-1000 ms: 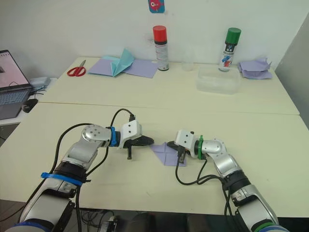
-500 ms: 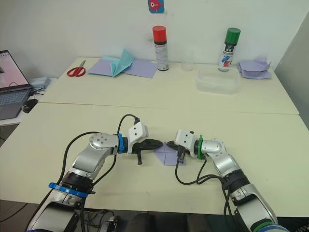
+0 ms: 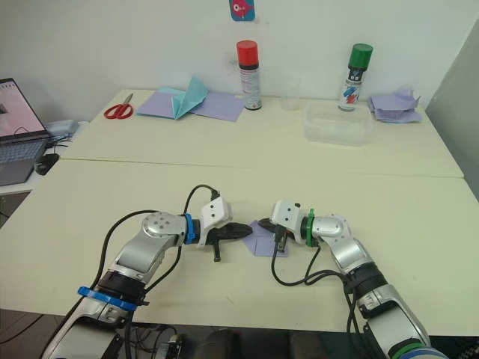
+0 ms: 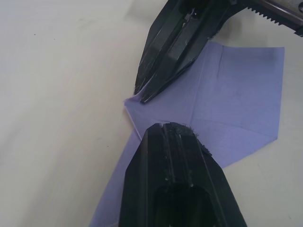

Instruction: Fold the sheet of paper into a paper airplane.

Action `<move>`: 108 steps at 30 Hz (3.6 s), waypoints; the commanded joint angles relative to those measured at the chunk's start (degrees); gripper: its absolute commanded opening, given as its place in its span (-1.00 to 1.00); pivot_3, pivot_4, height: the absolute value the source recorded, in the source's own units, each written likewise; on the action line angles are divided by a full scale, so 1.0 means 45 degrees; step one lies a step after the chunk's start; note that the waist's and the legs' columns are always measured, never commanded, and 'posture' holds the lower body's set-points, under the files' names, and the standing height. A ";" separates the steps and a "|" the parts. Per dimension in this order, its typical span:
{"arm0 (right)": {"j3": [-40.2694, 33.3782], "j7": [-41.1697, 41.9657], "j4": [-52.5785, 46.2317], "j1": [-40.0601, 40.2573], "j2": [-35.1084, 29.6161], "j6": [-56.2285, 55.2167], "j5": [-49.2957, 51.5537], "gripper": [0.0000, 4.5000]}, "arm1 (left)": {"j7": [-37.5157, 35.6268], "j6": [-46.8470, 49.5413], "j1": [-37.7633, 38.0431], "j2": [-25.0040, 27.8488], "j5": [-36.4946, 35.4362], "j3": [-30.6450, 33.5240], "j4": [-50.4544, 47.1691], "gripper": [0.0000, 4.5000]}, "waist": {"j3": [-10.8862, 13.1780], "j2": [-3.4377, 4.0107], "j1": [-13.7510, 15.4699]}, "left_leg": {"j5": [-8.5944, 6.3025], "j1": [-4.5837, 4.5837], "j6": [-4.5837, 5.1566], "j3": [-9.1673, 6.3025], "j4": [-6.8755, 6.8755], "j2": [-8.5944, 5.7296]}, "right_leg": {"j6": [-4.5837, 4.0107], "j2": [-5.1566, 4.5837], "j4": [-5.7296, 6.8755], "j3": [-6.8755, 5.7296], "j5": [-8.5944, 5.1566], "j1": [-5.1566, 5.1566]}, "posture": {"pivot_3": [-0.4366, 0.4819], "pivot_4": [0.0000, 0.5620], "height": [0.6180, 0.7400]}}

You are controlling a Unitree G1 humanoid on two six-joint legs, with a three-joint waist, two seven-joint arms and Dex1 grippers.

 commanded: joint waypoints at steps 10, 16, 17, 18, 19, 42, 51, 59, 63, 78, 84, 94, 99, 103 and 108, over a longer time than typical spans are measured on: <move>-0.1347 0.1003 -0.5298 0.0639 -0.1779 0.2788 0.1905 0.34 | -0.0034 0.0839 0.0122 -0.0100 0.0203 -0.0306 0.1486 -1.00 | -0.0003 0.0002 0.0047 | 0.0000 -0.0001 0.0000 -0.0005 -0.0001 -0.0008 | 0.0003 -0.0003 -0.0012 -0.0001 -0.0002 0.0011 | -0.05 -0.47 1.00; -0.0572 0.0391 -0.6164 0.1677 -0.1338 0.4061 0.1761 0.01 | -0.0075 0.0808 -0.0110 -0.0012 0.0319 -0.0441 0.1807 -1.00 | -0.0005 -0.0001 0.0042 | -0.0001 0.0020 0.0000 -0.0011 0.0000 -0.0011 | 0.0008 0.0000 -0.0041 0.0002 -0.0005 0.0059 | -0.05 -0.47 1.00; -0.0465 0.0095 -0.6060 0.1752 -0.1096 0.4128 0.1611 -0.13 | -0.0097 0.0802 -0.0129 -0.0008 0.0315 -0.0455 0.1819 -1.00 | -0.0004 -0.0001 0.0030 | 0.0000 0.0021 0.0000 -0.0010 -0.0001 -0.0011 | 0.0009 0.0001 -0.0045 0.0003 -0.0006 0.0060 | -0.05 -0.47 1.00; -0.0284 -0.0164 -0.5899 0.1831 -0.0803 0.4355 0.1481 -0.28 | -0.0142 0.0813 -0.0160 0.0003 0.0301 -0.0457 0.1819 -1.00 | -0.0004 -0.0001 0.0027 | 0.0000 0.0022 0.0000 -0.0007 -0.0001 -0.0008 | 0.0010 0.0002 -0.0046 0.0004 -0.0006 0.0058 | -0.05 -0.47 1.00; -0.0102 -0.0436 -0.5669 0.1912 -0.0540 0.4420 0.1288 -0.46 | -0.0179 0.0780 -0.0198 0.0015 0.0317 -0.0475 0.1838 -1.00 | -0.0004 -0.0001 0.0025 | 0.0000 0.0022 0.0000 -0.0005 -0.0001 -0.0009 | 0.0011 0.0002 -0.0046 0.0005 -0.0007 0.0055 | -0.05 -0.47 1.00; 0.0284 -0.1880 -0.4379 0.2878 -0.1344 0.4722 -0.0252 -0.99 | -0.0397 0.0590 -0.0148 0.0127 0.0418 -0.0682 0.1978 -1.00 | -0.0036 -0.0005 0.0024 | -0.0001 0.0026 -0.0001 -0.0006 -0.0002 -0.0017 | 0.0025 0.0003 -0.0062 0.0022 -0.0015 0.0071 | -0.05 -0.47 1.00; -0.0968 -0.1648 -0.5362 0.4564 -0.3338 0.5077 0.0114 -0.99 | -0.0427 0.0489 -0.0053 0.0206 0.0397 -0.0739 0.1942 -1.00 | -0.0098 0.0011 0.0061 | -0.0004 0.0067 0.0001 -0.0025 -0.0036 -0.0020 | 0.0155 -0.0001 -0.0294 0.0041 -0.0093 0.0231 | -0.05 -0.47 1.00; -0.2660 -0.1775 -0.7428 0.5016 -0.2834 0.5455 0.2372 -0.99 | -0.0475 0.0401 0.0043 0.0261 0.0341 -0.0691 0.1865 -1.00 | -0.0107 0.0011 0.0147 | -0.0006 0.0067 0.0005 -0.0031 -0.0037 -0.0012 | 0.0153 -0.0003 -0.0410 0.0045 -0.0092 0.0295 | -0.05 -0.47 1.00; -0.2385 -0.0953 -0.8489 0.5124 -0.2521 0.4121 0.2960 -0.99 | -0.0499 0.0302 0.0014 0.0237 0.0356 -0.0668 0.1923 -1.00 | -0.0089 0.0039 0.0161 | -0.0011 0.0062 0.0011 -0.0028 -0.0043 -0.0012 | 0.0151 -0.0003 -0.0417 0.0047 -0.0091 0.0290 | -0.05 -0.47 1.00; -0.0545 -0.2650 -0.6809 0.3946 -0.1049 0.5844 0.0980 -0.99 | -0.0753 0.0243 0.0052 0.0310 0.0210 -0.0597 0.1407 -1.00 | -0.0086 0.0039 0.0201 | -0.0013 0.0023 0.0013 -0.0022 -0.0048 -0.0012 | 0.0103 -0.0004 -0.0422 0.0051 -0.0064 0.0235 | -0.05 -0.47 1.00; -0.0227 -0.2630 -0.6647 0.4145 -0.1091 0.5782 0.0736 -0.99 | -0.0776 0.0643 -0.0313 -0.0111 -0.1045 0.0346 -0.0085 -1.00 | -0.0069 0.0028 0.0168 | -0.0014 0.0015 0.0013 -0.0018 -0.0061 -0.0007 | 0.0105 -0.0003 -0.0422 0.0054 -0.0064 0.0217 | -0.05 -0.47 1.00; -0.0352 -0.2715 -0.6299 0.3909 -0.1054 0.5799 0.0799 -0.99 | -0.0088 0.0122 -0.0528 -0.0937 -0.0104 -0.0477 0.0502 -1.00 | -0.0048 0.0010 0.0125 | -0.0014 -0.0003 0.0013 -0.0017 -0.0063 -0.0006 | 0.0102 -0.0002 -0.0420 0.0054 -0.0062 0.0196 | -0.05 -0.47 1.00; -0.0342 -0.2749 -0.6328 0.3923 -0.1077 0.5837 0.0786 -0.99 | -0.0018 -0.0235 -0.0638 -0.0724 0.0319 -0.0619 0.1465 -1.00 | -0.0048 0.0010 0.0123 | -0.0013 0.0000 0.0013 -0.0018 -0.0063 -0.0008 | 0.0102 -0.0001 -0.0419 0.0053 -0.0063 0.0201 | -0.05 -0.47 1.00; -0.0355 -0.2767 -0.6413 0.4012 -0.1122 0.5887 0.0788 -0.99 | -0.0155 -0.0316 -0.0418 -0.0276 0.0147 -0.0258 0.1656 -1.00 | -0.0049 0.0011 0.0115 | -0.0013 0.0005 0.0013 -0.0018 -0.0063 -0.0007 | 0.0102 -0.0001 -0.0418 0.0052 -0.0062 0.0204 | -0.05 -0.47 1.00; -0.0340 -0.2764 -0.6351 0.3993 -0.1124 0.5911 0.0784 -0.99 | -0.0799 -0.0255 0.0521 0.0653 -0.0357 0.0040 0.0731 -1.00 | -0.0051 0.0014 0.0038 | -0.0013 0.0014 0.0013 -0.0018 -0.0083 -0.0001 | 0.0102 -0.0001 -0.0418 0.0053 -0.0063 0.0203 | -0.05 -0.47 1.00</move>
